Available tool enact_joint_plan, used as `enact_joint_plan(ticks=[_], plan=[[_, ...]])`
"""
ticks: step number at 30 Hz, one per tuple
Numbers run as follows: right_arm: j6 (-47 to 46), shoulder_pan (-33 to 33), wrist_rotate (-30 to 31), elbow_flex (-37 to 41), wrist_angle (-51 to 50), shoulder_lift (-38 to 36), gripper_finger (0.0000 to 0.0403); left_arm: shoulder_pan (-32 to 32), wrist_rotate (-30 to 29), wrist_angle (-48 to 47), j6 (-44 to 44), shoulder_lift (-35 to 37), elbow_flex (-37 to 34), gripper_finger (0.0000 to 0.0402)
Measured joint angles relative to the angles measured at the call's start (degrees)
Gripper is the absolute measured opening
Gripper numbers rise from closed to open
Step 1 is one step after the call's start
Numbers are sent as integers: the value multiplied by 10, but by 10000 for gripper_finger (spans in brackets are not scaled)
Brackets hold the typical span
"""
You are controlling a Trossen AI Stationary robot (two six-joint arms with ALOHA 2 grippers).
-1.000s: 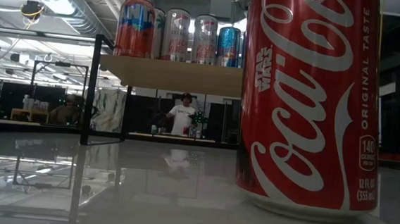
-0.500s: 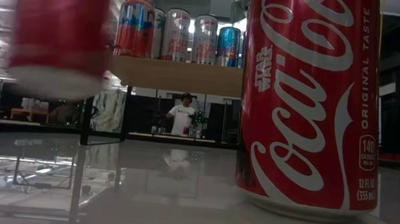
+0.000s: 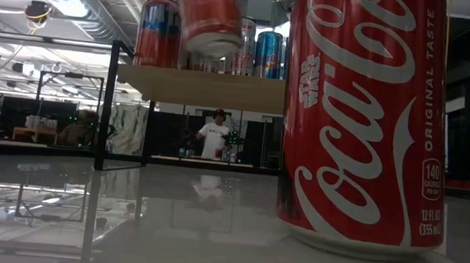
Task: Place canned beverage on shelf
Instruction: Put the top orange soda can on the shelf aligned with the white soda can
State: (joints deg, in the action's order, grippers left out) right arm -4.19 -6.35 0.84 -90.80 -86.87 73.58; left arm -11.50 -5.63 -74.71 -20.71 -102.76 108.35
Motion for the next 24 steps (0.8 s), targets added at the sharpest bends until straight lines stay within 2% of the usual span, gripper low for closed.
enact_joint_plan(ticks=[11, 24], plan=[[0, 0, 0, 0, 0, 0, 387, 106, 21, -30, 65, 1, 25, 278], [0, 0, 0, 0, 0, 0, 387, 165, 23, -44, 100, 1, 25, 279]])
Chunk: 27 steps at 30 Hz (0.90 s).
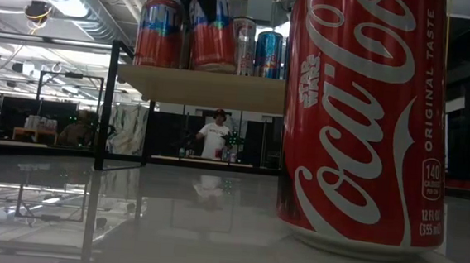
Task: Place canned beverage on shelf
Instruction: Put the top orange soda can on the shelf aligned with the white soda can
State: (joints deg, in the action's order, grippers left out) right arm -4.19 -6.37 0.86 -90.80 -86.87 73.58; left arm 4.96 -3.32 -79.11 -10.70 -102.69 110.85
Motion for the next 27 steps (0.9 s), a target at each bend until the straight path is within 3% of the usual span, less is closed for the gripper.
enact_joint_plan(ticks=[20, 27], plan=[[0, 0, 0, 0, 0, 0, 387, 1, -6, -29, 4, 0, 0, 280], [0, 0, 0, 0, 0, 0, 387, 1, -6, -29, 4, 0, 0, 301]])
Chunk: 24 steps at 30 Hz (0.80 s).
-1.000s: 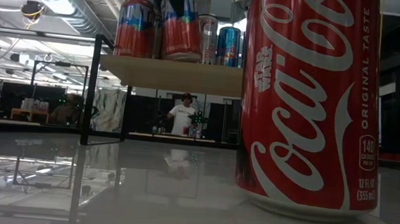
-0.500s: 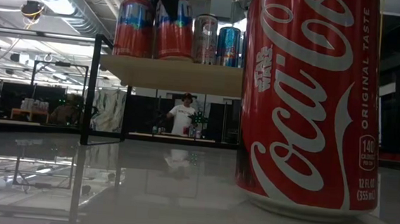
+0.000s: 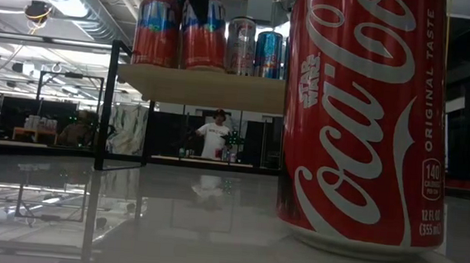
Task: Place canned beverage on shelf
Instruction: Put the top orange soda can on the shelf aligned with the white soda can
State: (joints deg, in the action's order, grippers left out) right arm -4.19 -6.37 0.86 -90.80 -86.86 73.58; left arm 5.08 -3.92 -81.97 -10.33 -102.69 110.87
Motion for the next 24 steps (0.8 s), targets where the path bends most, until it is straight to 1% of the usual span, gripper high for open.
enact_joint_plan(ticks=[5, 24], plan=[[0, 0, 0, 0, 0, 0, 387, 0, 0, 1, 0, 0, 0, 312], [0, 0, 0, 0, 0, 0, 387, 0, -3, 2, 0, 0, 0, 315]])
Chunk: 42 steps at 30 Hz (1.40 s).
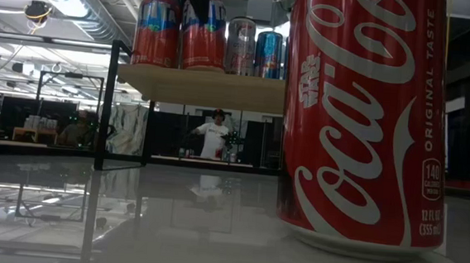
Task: Place canned beverage on shelf
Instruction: Put the top orange soda can on the shelf aligned with the white soda can
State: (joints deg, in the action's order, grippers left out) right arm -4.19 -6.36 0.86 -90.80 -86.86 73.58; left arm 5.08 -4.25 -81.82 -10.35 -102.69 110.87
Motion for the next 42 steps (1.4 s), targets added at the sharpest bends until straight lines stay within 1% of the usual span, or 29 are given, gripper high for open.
enact_joint_plan(ticks=[11, 21, 25, 42], plan=[[0, 0, 0, 0, 0, 0, 387, 0, -11, 0, -2, 0, 0, 317], [0, 0, 0, 0, 0, 0, 387, 0, -13, 2, -12, 0, 1, 339], [0, 0, 0, 0, 0, 0, 387, 0, -22, 2, -13, 0, 1, 340], [0, 0, 0, 0, 0, 0, 387, 0, -23, 1, -12, 3, 1, 340]])
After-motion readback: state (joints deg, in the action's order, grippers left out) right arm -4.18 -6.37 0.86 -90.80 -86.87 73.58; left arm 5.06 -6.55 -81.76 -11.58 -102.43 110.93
